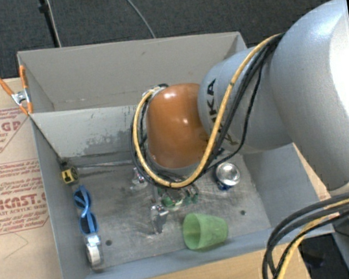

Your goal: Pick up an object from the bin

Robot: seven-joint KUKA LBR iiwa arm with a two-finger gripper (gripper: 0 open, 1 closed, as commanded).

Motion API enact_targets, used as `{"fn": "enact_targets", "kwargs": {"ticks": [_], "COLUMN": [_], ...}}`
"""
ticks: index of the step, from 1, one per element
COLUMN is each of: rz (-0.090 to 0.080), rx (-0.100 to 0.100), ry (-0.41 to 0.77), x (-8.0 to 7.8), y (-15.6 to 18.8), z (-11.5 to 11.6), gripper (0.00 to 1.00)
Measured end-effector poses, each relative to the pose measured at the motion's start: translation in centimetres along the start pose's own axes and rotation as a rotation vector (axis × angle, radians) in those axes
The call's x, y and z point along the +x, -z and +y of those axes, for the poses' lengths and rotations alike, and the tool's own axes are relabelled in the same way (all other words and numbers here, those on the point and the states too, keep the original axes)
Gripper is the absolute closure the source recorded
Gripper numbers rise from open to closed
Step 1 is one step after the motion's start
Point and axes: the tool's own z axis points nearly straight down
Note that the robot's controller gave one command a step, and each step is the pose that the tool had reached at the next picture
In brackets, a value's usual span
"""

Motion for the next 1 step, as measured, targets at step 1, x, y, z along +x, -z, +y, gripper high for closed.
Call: {"fn": "enact_targets", "kwargs": {"ticks": [1], "rz": [0.001], "rx": [0.002], "ry": [0.095], "x": [5.47], "y": [1.01], "z": [-8.32], "gripper": [0.00]}}
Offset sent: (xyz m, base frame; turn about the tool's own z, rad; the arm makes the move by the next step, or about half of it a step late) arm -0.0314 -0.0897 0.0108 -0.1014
